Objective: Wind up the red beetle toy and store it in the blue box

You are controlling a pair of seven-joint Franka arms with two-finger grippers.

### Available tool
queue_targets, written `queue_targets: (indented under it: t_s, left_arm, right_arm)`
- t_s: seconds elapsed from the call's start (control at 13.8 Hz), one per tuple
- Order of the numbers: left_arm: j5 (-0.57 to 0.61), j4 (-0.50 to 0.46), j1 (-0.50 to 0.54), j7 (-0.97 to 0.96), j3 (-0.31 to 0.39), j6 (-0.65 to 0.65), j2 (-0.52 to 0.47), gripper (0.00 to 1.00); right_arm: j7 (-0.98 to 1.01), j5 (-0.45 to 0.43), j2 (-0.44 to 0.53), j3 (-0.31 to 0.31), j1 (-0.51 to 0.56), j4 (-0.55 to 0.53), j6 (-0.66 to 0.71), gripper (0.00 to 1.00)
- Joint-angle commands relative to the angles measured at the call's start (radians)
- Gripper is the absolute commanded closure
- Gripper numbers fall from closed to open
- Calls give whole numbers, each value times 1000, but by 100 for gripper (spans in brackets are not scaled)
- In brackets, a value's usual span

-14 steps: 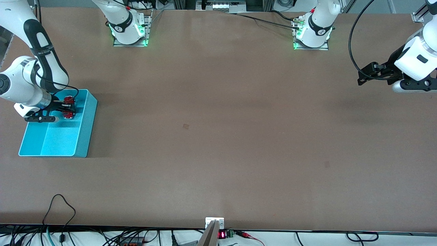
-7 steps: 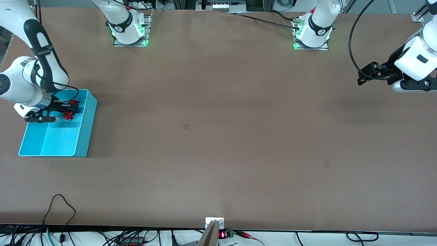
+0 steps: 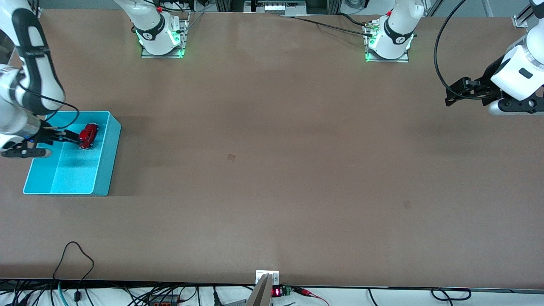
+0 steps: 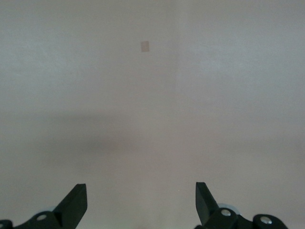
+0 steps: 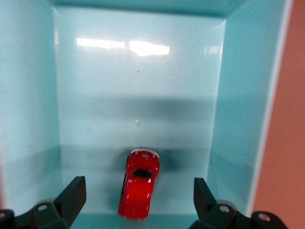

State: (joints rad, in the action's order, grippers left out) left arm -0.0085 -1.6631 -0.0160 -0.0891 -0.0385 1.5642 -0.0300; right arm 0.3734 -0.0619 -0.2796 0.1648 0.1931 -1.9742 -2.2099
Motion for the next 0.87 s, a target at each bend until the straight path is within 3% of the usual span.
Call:
queue_targets:
  t_s: [0.0,0.44,0.58,0.8]
  left_arm:
    - [-5,34,-9,22,11,-26,15,0]
    - [-5,34,-9,22,11,-26,15,0]
    - [-5,34,-9,22,11,-26,15,0]
    - [-5,34,-9,22,11,-26,15,0]
  right_arm:
    - [5,4,55,-4,-24,164,223,0]
    - [-119,10,140,-151,-35,429,632,0]
    - [-125,11,190,-189,-38,442,686,0]
    - [-217,25,224,-192,-75,442,726,0]
